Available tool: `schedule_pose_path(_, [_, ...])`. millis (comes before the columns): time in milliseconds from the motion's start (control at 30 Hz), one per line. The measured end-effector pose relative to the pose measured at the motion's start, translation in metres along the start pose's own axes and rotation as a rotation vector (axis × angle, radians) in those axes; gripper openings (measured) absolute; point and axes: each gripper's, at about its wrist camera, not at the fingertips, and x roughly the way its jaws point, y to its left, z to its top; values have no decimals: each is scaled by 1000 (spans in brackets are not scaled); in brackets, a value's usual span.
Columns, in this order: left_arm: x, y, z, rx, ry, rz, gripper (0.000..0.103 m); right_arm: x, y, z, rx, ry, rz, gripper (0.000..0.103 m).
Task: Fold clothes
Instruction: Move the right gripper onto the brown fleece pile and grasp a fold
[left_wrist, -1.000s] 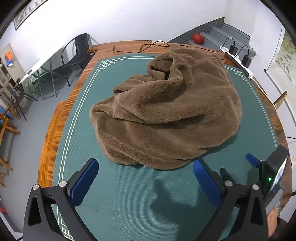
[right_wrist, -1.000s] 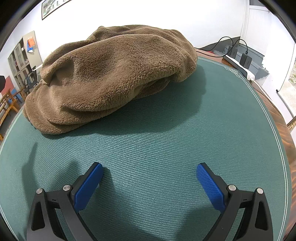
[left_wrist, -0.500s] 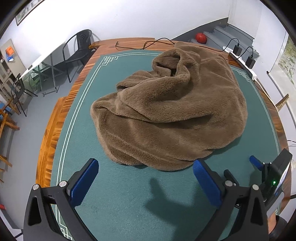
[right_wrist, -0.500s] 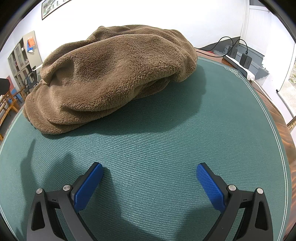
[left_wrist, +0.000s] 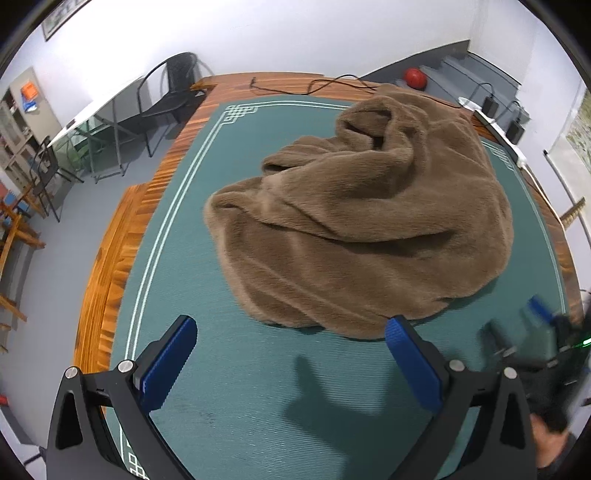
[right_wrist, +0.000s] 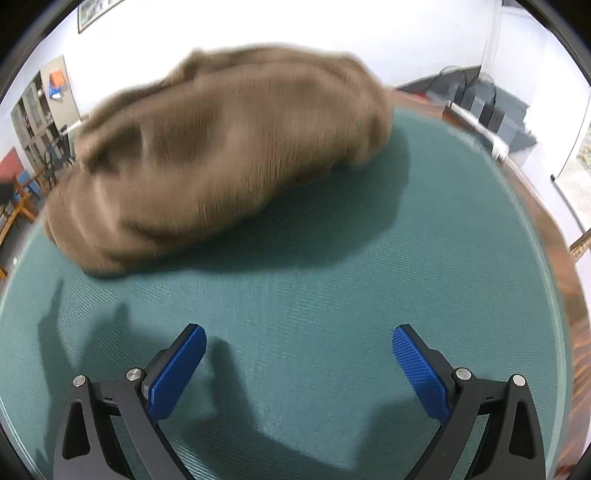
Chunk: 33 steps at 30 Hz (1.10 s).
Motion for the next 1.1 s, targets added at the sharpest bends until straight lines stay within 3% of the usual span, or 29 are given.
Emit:
schedule_pose_path(300, [4, 5, 0, -15, 14, -15, 102, -19, 6, 55, -23, -72, 54, 102])
schedule_pose_path(567, [10, 5, 4, -20, 24, -19, 102, -3, -2, 36, 59, 5, 31, 102])
schedule_pose_path(833, [14, -6, 7, 8, 30, -28, 102, 0, -19, 34, 158, 22, 23, 102])
schedule_pose_path(1100, [19, 6, 6, -26, 46, -17, 102, 11, -21, 52, 180, 23, 36, 102])
